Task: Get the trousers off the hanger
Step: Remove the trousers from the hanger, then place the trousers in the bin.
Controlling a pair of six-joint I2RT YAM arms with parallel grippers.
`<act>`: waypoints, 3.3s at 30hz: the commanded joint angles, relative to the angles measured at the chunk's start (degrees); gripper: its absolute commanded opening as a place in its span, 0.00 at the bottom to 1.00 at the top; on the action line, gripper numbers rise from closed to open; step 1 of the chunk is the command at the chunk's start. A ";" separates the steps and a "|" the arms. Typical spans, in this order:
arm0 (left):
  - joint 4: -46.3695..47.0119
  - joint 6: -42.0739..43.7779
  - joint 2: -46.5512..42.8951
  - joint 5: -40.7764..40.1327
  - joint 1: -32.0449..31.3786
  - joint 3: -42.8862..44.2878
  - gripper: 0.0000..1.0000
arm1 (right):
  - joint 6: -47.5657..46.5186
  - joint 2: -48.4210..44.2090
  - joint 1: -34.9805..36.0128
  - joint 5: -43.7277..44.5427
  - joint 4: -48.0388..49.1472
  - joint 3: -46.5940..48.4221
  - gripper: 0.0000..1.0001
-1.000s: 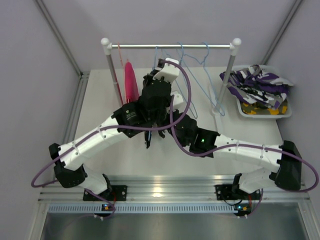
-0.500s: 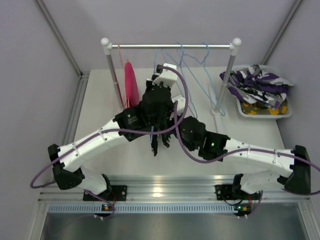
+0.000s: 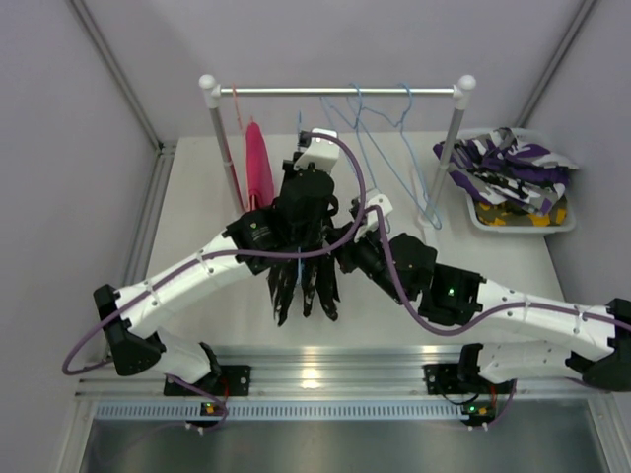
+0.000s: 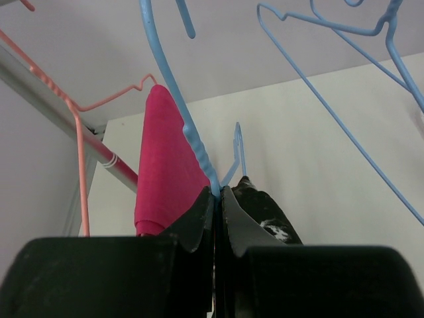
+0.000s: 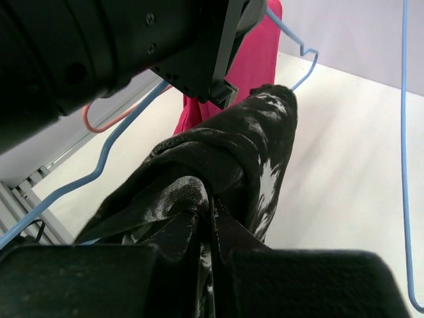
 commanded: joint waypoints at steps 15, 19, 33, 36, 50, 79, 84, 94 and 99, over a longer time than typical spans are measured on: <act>-0.95 -2.17 -4.39 -0.24 2.66 -3.96 0.00 | -6.44 -9.15 4.56 7.09 -1.70 8.12 0.00; -0.86 -2.17 -5.09 0.46 3.46 -5.10 0.00 | -7.41 -10.82 6.05 8.59 -3.81 10.23 0.00; -0.59 -4.28 -6.14 0.73 4.07 -6.60 0.00 | -8.38 -18.20 7.11 9.91 -10.67 12.87 0.00; -0.42 -4.46 -6.15 0.90 4.16 -6.51 0.00 | -6.19 -17.86 7.11 8.33 -11.46 11.12 0.00; -0.24 -4.19 -7.91 0.46 4.07 -9.67 0.00 | -1.17 -24.96 7.64 9.64 -16.29 3.47 0.00; 0.64 -3.67 -8.52 -0.68 4.16 -11.96 0.00 | -7.32 -43.86 7.03 12.95 -33.35 13.66 0.00; 0.64 -3.49 -9.05 -0.15 4.16 -12.22 0.00 | -12.32 -43.43 6.23 22.81 -30.80 14.97 0.00; 1.43 -3.23 -8.96 1.08 4.16 -12.84 0.00 | -29.18 -36.93 6.32 36.25 -17.55 24.91 0.00; 1.43 -3.23 -9.31 1.34 4.07 -13.01 0.00 | -44.30 -35.17 7.28 40.93 -3.23 24.91 0.00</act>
